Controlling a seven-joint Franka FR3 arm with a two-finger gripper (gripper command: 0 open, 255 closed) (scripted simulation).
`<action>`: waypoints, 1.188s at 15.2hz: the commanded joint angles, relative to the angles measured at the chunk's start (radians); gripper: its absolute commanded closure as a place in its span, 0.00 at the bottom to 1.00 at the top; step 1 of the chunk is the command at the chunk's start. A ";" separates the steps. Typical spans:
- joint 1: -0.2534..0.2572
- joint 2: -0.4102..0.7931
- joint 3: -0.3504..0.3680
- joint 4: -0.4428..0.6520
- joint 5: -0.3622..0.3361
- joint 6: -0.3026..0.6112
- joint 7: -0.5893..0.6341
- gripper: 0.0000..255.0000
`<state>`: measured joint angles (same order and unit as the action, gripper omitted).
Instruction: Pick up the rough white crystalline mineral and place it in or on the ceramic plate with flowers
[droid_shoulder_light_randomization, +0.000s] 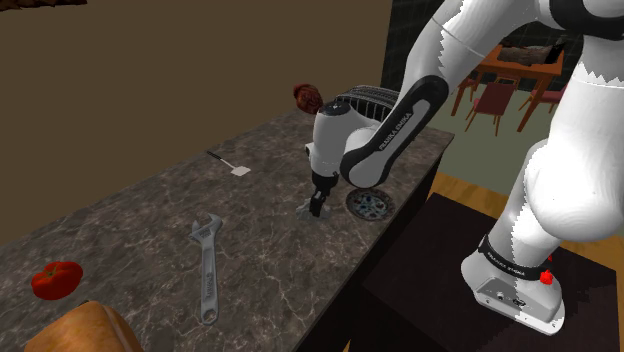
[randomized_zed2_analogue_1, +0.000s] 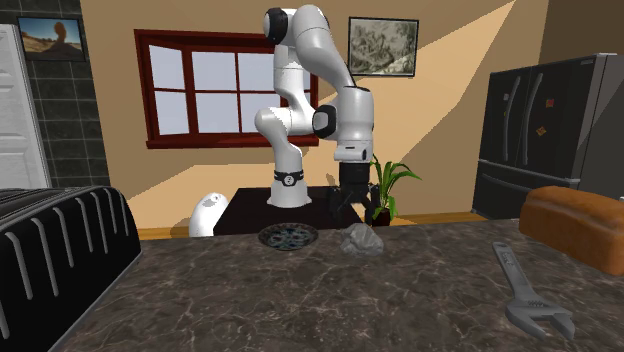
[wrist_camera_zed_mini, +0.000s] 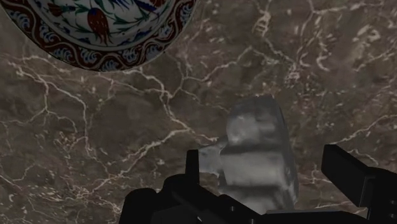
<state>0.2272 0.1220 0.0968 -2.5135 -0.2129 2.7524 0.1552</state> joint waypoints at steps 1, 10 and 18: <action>0.000 0.002 0.000 0.001 -0.001 0.002 0.001 0.00; 0.000 0.002 0.000 0.001 -0.001 0.001 0.000 1.00; -0.003 -0.039 0.007 0.002 0.025 -0.039 -0.021 1.00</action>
<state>0.2252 0.0955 0.1021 -2.5116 -0.1955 2.7252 0.1407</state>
